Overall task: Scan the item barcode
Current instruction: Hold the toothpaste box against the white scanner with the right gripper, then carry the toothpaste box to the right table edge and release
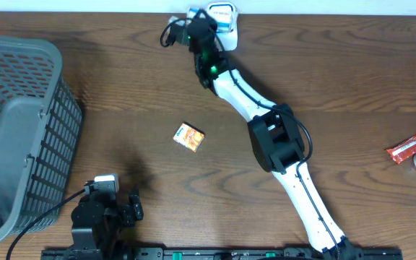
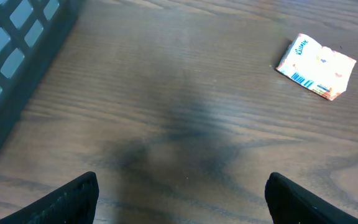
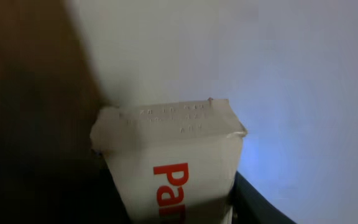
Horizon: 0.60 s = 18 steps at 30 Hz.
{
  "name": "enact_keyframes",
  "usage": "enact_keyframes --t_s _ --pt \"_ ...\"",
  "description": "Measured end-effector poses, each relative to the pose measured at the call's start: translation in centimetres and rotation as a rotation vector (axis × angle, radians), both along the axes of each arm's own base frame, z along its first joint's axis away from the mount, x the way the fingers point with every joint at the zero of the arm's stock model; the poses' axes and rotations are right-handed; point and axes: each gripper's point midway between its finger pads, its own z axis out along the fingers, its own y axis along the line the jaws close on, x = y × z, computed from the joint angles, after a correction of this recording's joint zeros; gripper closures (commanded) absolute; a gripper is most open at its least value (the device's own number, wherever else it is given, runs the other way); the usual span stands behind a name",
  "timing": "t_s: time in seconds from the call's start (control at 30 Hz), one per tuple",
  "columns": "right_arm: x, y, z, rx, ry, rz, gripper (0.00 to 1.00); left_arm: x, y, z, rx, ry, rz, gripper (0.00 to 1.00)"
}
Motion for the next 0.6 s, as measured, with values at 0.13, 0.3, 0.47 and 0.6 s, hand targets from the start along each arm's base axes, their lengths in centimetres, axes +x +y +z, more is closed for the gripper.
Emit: enact_keyframes --t_s 0.13,0.3,0.47,0.6 --pt "-1.3 0.5 0.5 0.033 0.070 -0.028 0.71 0.0 0.0 0.0 0.000 0.000 0.000 0.14" --pt "-3.4 -1.7 5.9 0.127 0.121 -0.170 0.73 0.0 0.0 0.0 0.000 0.000 0.000 0.14" --pt "-7.6 -10.6 9.6 0.101 0.262 -0.470 0.75 0.0 0.0 0.0 0.000 0.000 0.000 0.14" --pt "-11.2 -20.8 5.8 0.061 0.475 -0.757 0.81 0.0 0.0 0.0 0.000 0.000 0.000 0.14"
